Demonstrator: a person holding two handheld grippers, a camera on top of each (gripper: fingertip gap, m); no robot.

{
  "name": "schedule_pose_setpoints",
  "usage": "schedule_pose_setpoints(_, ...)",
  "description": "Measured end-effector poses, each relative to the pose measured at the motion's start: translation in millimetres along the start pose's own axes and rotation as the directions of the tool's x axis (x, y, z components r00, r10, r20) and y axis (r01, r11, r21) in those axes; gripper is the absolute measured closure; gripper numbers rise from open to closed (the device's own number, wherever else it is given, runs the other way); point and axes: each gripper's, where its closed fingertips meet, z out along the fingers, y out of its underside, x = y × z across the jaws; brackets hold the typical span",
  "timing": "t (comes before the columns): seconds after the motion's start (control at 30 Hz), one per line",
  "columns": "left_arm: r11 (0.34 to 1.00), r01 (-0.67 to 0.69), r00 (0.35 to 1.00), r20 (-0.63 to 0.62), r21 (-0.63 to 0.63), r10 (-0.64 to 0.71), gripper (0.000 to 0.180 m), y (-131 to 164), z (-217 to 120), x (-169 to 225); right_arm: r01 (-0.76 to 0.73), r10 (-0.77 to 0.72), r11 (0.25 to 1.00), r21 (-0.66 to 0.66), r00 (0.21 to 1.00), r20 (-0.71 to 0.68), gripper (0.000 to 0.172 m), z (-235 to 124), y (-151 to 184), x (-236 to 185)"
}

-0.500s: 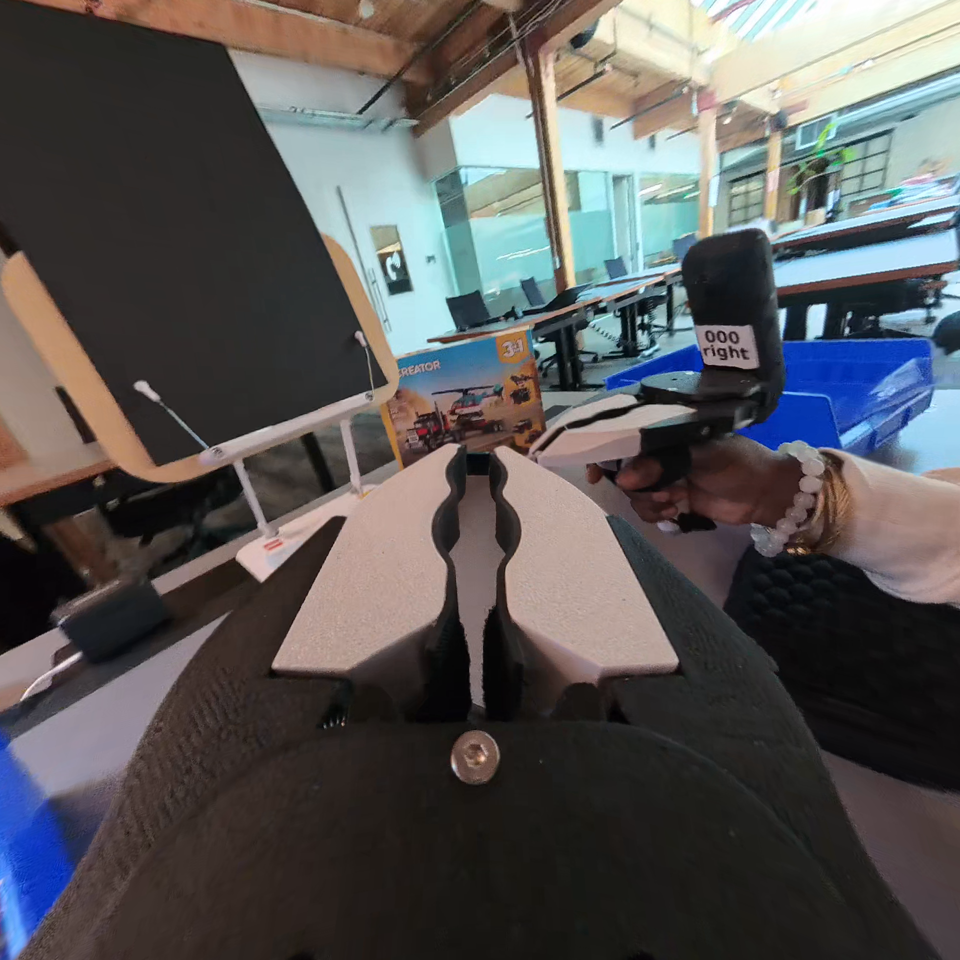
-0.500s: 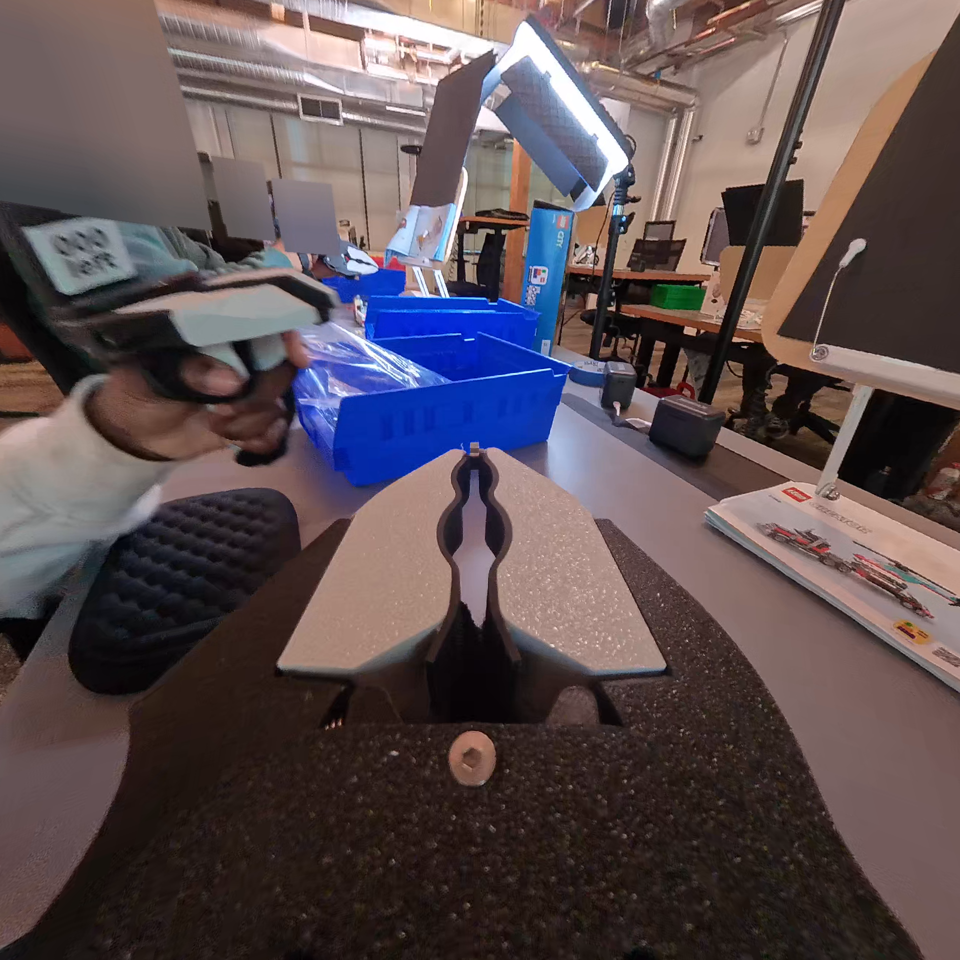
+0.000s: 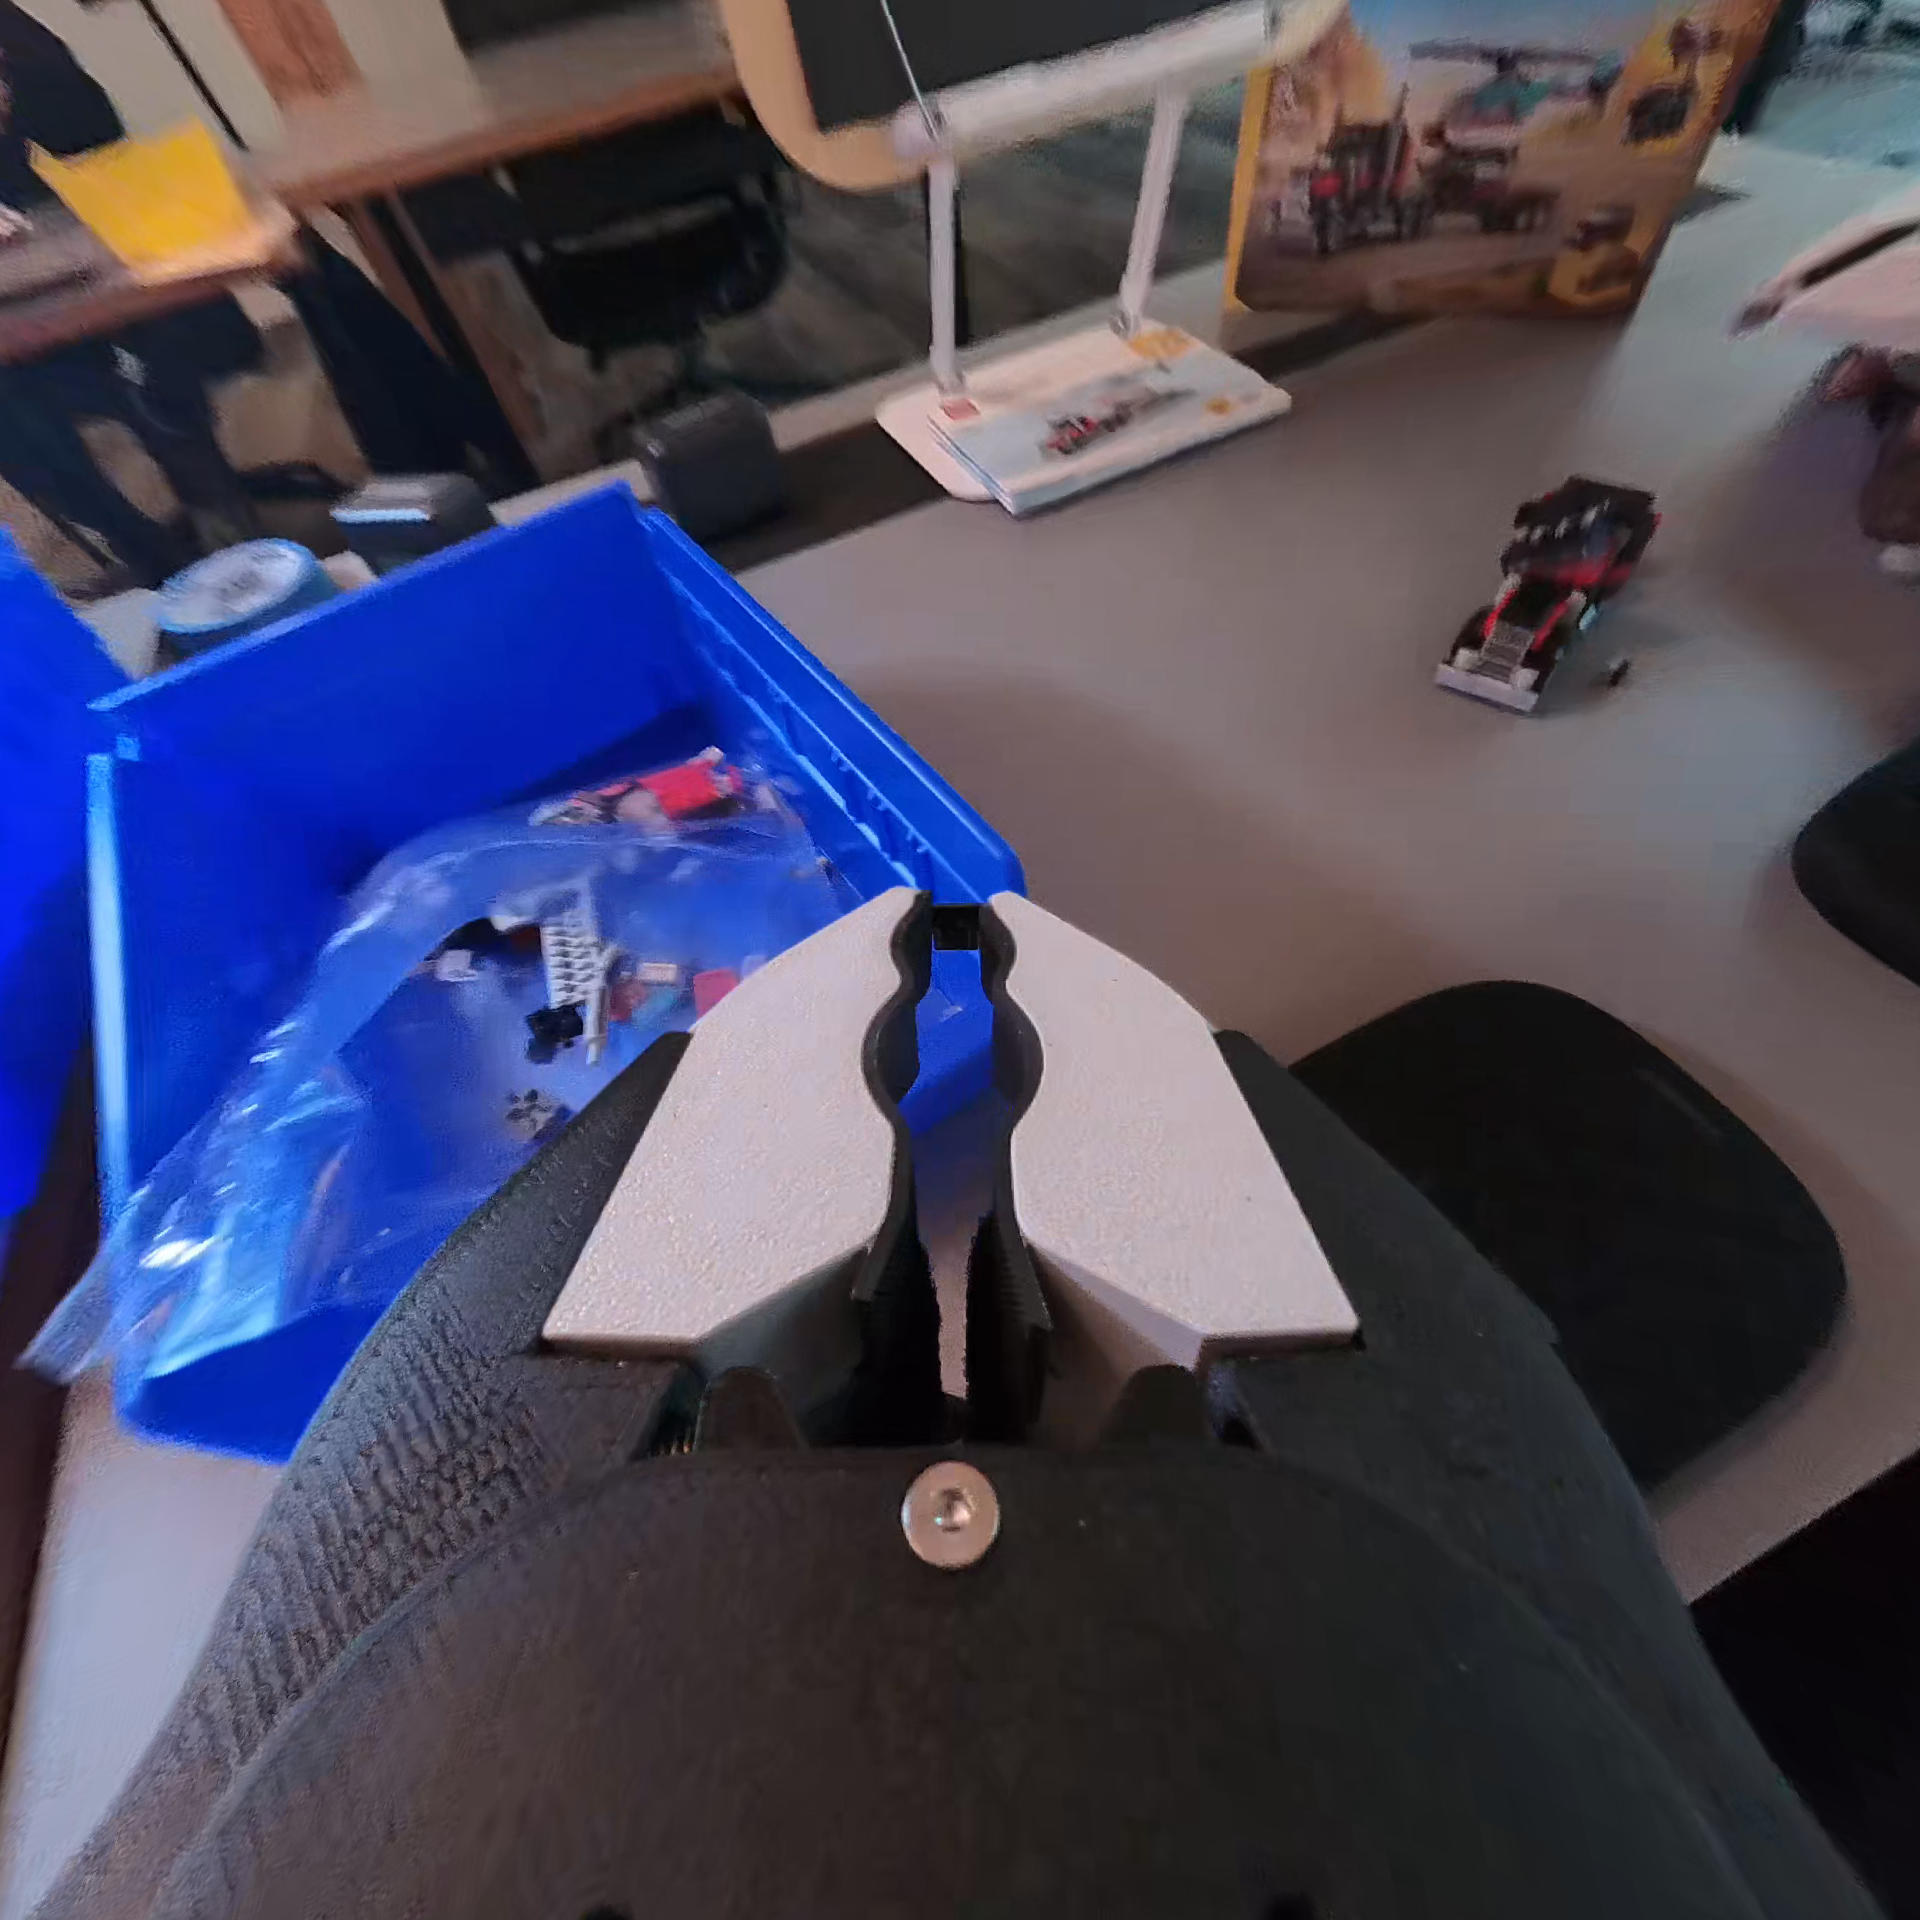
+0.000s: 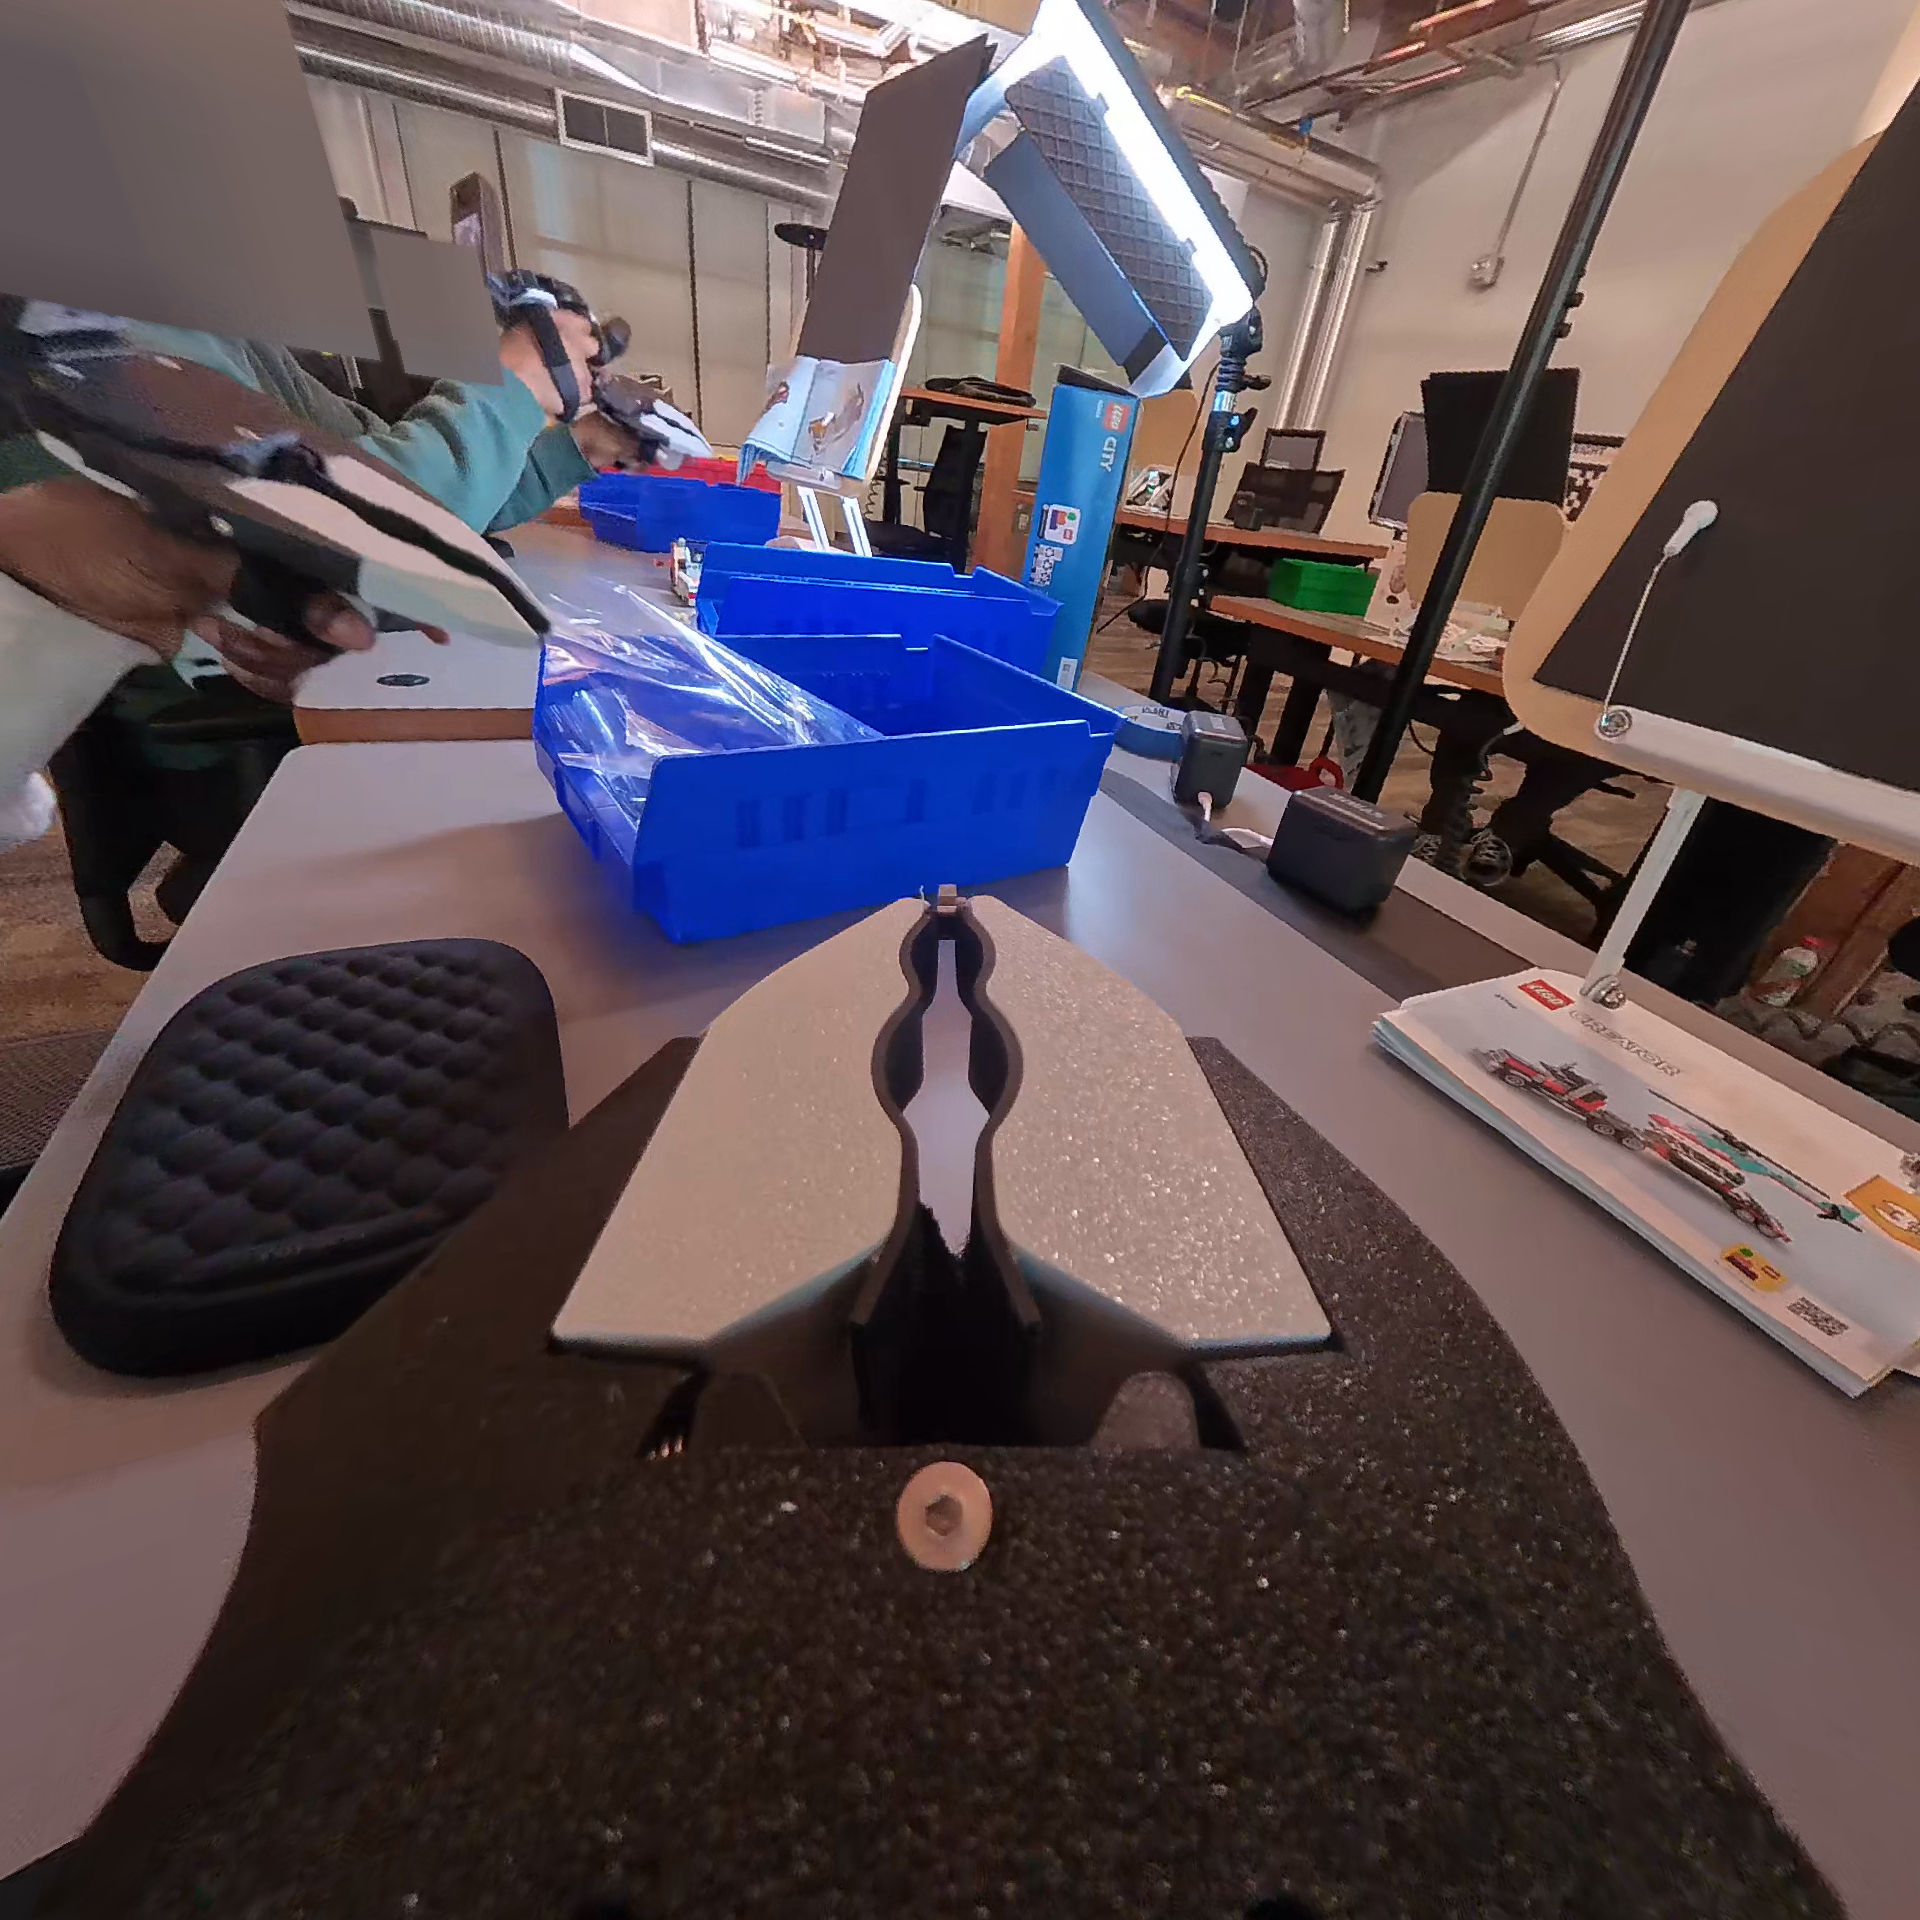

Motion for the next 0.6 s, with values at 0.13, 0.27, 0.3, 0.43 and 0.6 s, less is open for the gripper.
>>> schedule_pose_setpoints(0.13,0.984,-0.071,0.995,0.064,-0.161,0.082,0.169,20,35,-15,-0.007,0.007,1.0,0.011,1.0,-0.014,0.169,-2,0,4)
schedule_pose_setpoints(0.27,0.962,-0.111,0.989,0.072,-0.25,0.133,0.159,36,52,-22,-0.008,0.008,1.0,0.017,1.0,-0.014,0.169,-3,-2,4)
schedule_pose_setpoints(0.3,0.957,-0.116,0.986,0.081,-0.267,0.143,0.156,39,54,-25,-0.008,0.008,1.0,0.018,1.0,-0.012,0.169,-3,-2,4)
schedule_pose_setpoints(0.43,0.944,-0.132,0.977,0.123,-0.303,0.177,0.153,46,57,-33,-0.003,0.003,1.0,0.019,1.0,-0.007,0.169,-2,-3,2)
schedule_pose_setpoints(0.6,0.92,-0.19,0.971,0.074,-0.343,0.228,0.144,53,59,-27,0.0,0.0,1.0,0.021,1.0,-0.006,0.169,-2,-4,1)
